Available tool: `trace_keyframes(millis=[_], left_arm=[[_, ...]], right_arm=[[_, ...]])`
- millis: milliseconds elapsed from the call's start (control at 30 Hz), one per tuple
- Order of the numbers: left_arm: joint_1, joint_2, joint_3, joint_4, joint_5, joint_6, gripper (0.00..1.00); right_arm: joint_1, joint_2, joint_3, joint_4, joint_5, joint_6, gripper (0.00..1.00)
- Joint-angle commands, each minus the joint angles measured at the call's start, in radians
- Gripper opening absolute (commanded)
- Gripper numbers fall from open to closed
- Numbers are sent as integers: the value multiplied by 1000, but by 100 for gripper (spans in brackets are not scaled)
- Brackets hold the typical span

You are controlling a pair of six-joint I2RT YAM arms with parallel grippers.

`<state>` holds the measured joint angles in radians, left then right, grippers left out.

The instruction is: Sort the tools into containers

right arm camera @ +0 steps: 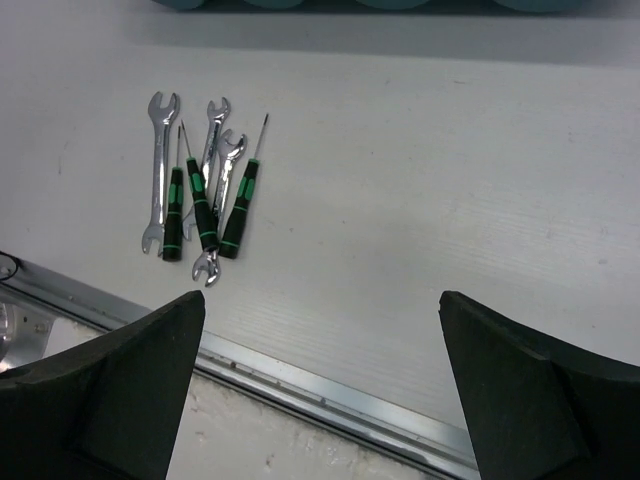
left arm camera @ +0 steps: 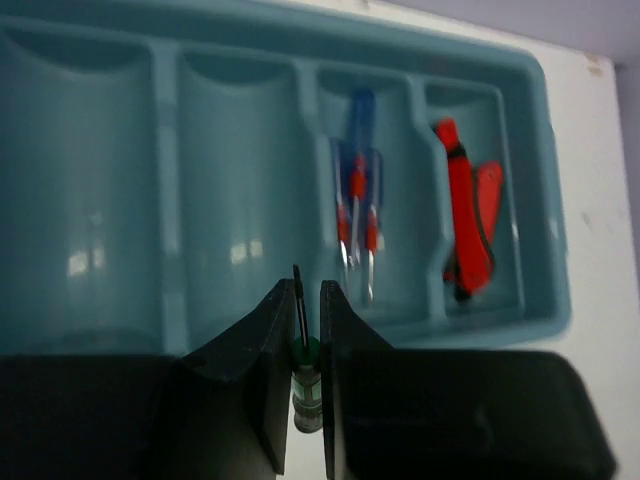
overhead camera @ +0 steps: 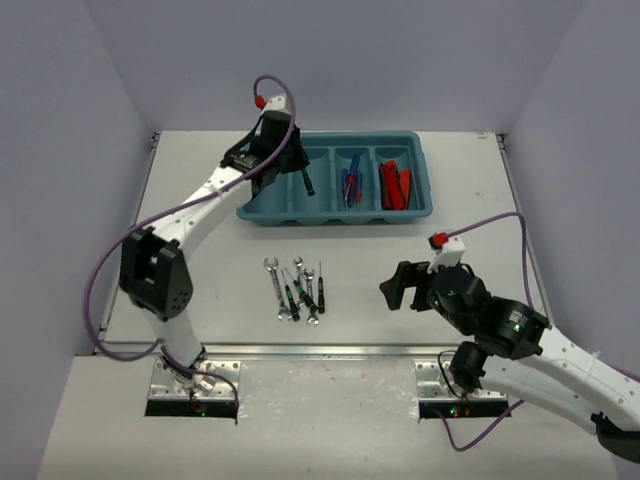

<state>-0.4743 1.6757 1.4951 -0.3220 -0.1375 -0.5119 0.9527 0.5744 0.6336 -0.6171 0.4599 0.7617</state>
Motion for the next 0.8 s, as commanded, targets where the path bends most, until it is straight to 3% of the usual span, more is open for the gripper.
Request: trace_keyframes(millis=[0,100,233,267,367,467,533,633,700,767], left_arm=[[32,316,361,-196,-167,167,0],[33,524,587,-285,-182,217,3],[33,703,779,-353,-140,244,20],[33,728,810,-370,-132,241,26],[33,709,817,-385,-92,216,58],[25,574,740,-351,-65,194,73],[4,444,678,-345,-75,177,100],[-53,198,489,-310,-116,122,100],[-119,-78,195,-186,-177,92,100],[-182,-241,24,-139,-220,74,100]], right_arm=[[-2,-59,-49,-44,31,19,99],[-2,-61,-73,-42,-10,18,99],[-1,-18,-93,-12,-63,4,99],[-1,-4,-103,11,-81,-2,99],[-1,38,-131,93,-197,-31,99],[-1,133,-140,177,-263,-38,99],[0,235,-118,222,-283,-33,99],[0,407,-59,267,-293,11,99],[2,540,10,307,-271,47,99],[3,659,62,329,-254,72,99]])
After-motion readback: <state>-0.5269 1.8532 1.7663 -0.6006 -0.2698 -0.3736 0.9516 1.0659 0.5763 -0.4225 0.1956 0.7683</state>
